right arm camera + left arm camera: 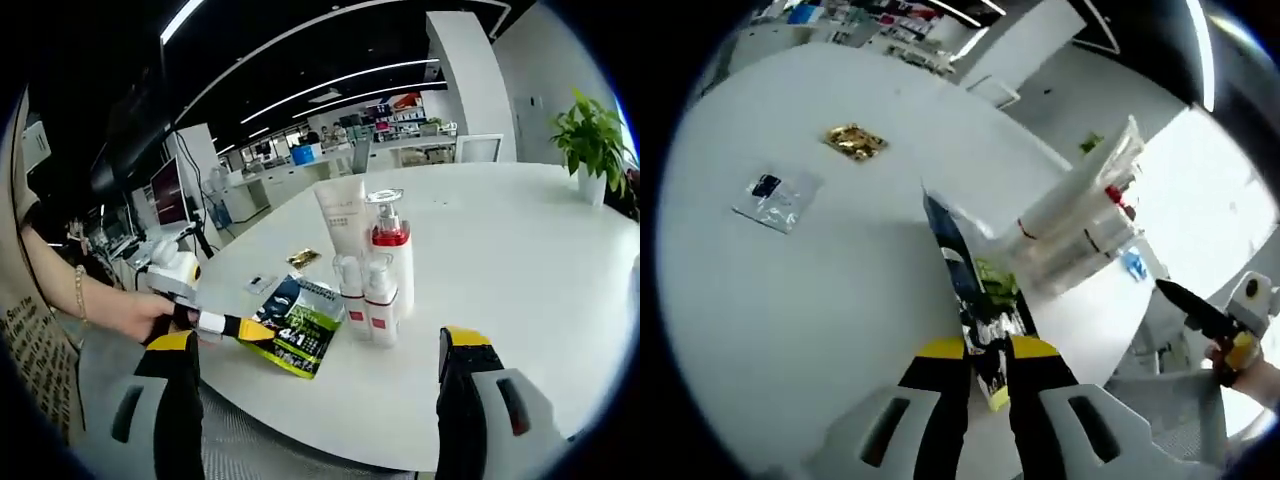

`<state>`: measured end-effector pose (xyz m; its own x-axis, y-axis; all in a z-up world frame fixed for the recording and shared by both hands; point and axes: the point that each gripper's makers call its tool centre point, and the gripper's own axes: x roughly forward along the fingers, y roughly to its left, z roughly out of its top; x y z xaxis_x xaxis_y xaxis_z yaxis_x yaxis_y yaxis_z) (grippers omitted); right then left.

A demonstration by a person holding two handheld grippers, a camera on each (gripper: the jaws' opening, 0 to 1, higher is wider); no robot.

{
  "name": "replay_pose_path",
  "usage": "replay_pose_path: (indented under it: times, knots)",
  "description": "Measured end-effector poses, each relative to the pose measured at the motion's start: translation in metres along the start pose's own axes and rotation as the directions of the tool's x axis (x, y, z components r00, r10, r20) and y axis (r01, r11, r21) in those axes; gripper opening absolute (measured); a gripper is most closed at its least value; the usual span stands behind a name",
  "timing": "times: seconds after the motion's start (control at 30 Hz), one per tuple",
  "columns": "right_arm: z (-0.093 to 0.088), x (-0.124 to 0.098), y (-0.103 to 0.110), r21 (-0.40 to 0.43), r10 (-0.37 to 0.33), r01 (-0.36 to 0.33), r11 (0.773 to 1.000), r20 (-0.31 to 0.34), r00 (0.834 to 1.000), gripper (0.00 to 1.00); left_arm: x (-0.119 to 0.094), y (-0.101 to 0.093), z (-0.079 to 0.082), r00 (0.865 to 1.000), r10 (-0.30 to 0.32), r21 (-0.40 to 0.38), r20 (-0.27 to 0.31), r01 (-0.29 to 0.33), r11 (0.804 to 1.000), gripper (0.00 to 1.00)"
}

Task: Arrange the skincare products in the storage area until every visible bottle or jar stands upright without overlapping.

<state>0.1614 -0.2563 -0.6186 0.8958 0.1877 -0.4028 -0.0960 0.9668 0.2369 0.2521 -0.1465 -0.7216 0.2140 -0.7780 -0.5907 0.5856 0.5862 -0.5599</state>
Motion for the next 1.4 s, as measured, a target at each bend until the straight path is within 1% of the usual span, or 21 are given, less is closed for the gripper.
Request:
replay_pose_path:
  times: [0.17, 0.27, 0.43, 0.5, 0.53, 0.57, 0.67, 0.73, 0.8, 0.83, 0.87, 0.9, 1.0, 1.03, 1.1, 1.2, 1.23, 1.3, 1.33, 1.37, 1.4]
  knots:
    - [0.000, 0.000, 0.000, 0.002, 0.001, -0.001, 1.000, -0.002, 1.000, 1.00, 0.001, 0.007, 0.001, 0.999, 0.028, 0.080, -0.016, -0.026, 0.996, 0.12]
    - [-0.001, 0.000, -0.001, 0.001, -0.001, 0.001, 1.000, -0.006, 1.000, 1.00, 0.001, 0.010, -0.001, 0.999, 0.037, 0.092, -0.025, -0.034, 0.995, 0.11]
    - [-0.001, 0.000, -0.001, 0.000, -0.001, 0.001, 1.000, -0.008, 1.000, 1.00, -0.002, 0.016, -0.001, 0.997, 0.070, 0.174, -0.035, -0.063, 0.983, 0.11]
    - [-0.001, 0.000, 0.000, 0.001, 0.000, 0.000, 1.000, -0.006, 1.000, 1.00, -0.004, 0.018, 0.005, 0.995, 0.094, 0.278, -0.028, -0.082, 0.957, 0.15]
    - [-0.002, 0.000, -0.001, 0.001, -0.001, 0.001, 1.000, -0.009, 1.000, 1.00, -0.003, 0.017, 0.008, 0.994, 0.101, 0.345, -0.035, -0.083, 0.935, 0.18]
    - [-0.002, 0.000, 0.000, 0.002, 0.000, 0.000, 1.000, -0.010, 1.000, 1.00, -0.003, 0.017, 0.009, 0.994, 0.103, 0.365, -0.038, -0.082, 0.927, 0.23]
    - [-0.002, 0.000, 0.000, 0.003, 0.003, -0.002, 1.000, -0.014, 1.000, 1.00, 0.005, 0.007, 0.020, 0.995, 0.088, 0.495, -0.053, -0.051, 0.867, 0.32]
    - [-0.003, 0.000, 0.000, 0.004, 0.004, -0.004, 1.000, -0.018, 1.000, 1.00, 0.010, 0.003, 0.024, 0.994, 0.087, 0.554, -0.068, -0.035, 0.832, 0.36]
    - [-0.003, 0.000, 0.000, 0.005, 0.000, 0.000, 1.000, -0.016, 1.000, 1.00, 0.017, -0.005, 0.028, 0.993, 0.079, 0.627, -0.085, -0.008, 0.779, 0.44]
    - [-0.003, 0.000, -0.001, 0.007, -0.001, 0.001, 1.000, -0.015, 1.000, 1.00, 0.023, -0.006, 0.029, 0.992, 0.076, 0.667, -0.104, 0.013, 0.745, 0.48]
    - [-0.003, 0.000, -0.001, 0.008, -0.002, 0.002, 1.000, -0.017, 1.000, 1.00, 0.026, -0.008, 0.029, 0.990, 0.074, 0.686, -0.118, 0.027, 0.727, 0.53]
    - [-0.003, 0.000, -0.001, 0.009, -0.003, 0.003, 1.000, -0.016, 1.000, 1.00, 0.031, -0.011, 0.029, 0.989, 0.071, 0.715, -0.132, 0.045, 0.698, 0.56]
    - [-0.004, 0.000, -0.002, 0.011, -0.005, 0.005, 1.000, -0.017, 1.000, 1.00, 0.040, -0.014, 0.028, 0.982, 0.069, 0.736, -0.177, 0.085, 0.671, 0.65]
    - [-0.003, 0.000, -0.002, 0.011, -0.006, 0.006, 1.000, -0.016, 1.000, 1.00, 0.042, -0.013, 0.026, 0.979, 0.069, 0.735, -0.193, 0.097, 0.671, 0.69]
    - [-0.003, 0.000, -0.003, 0.015, -0.008, 0.009, 1.000, -0.013, 1.000, 1.00, 0.047, -0.010, 0.025, 0.974, 0.081, 0.747, -0.211, 0.107, 0.656, 0.73]
    - [-0.003, 0.000, -0.004, 0.023, -0.014, 0.014, 1.000, -0.012, 1.000, 1.00, 0.051, -0.005, 0.021, 0.958, 0.105, 0.733, -0.266, 0.130, 0.667, 0.79]
    - [-0.003, 0.000, -0.005, 0.026, -0.015, 0.015, 1.000, -0.012, 1.000, 1.00, 0.051, -0.003, 0.020, 0.956, 0.110, 0.735, -0.272, 0.132, 0.665, 0.81]
    - [-0.003, -0.001, -0.006, 0.025, -0.019, 0.020, 0.999, -0.010, 1.000, 1.00, 0.052, 0.003, 0.019, 0.944, 0.145, 0.758, -0.297, 0.141, 0.636, 0.80]
    - [-0.003, -0.001, -0.006, 0.031, -0.021, 0.021, 0.999, -0.007, 1.000, 1.00, 0.053, 0.005, 0.018, 0.936, 0.157, 0.761, -0.315, 0.150, 0.631, 0.81]
    - [-0.003, -0.001, -0.006, 0.032, -0.022, 0.022, 0.999, -0.007, 1.000, 1.00, 0.054, 0.005, 0.017, 0.934, 0.154, 0.751, -0.323, 0.154, 0.642, 0.82]
    - [-0.003, -0.001, -0.007, 0.035, -0.024, 0.024, 0.999, -0.007, 1.000, 1.00, 0.055, 0.006, 0.019, 0.933, 0.154, 0.750, -0.326, 0.156, 0.643, 0.83]
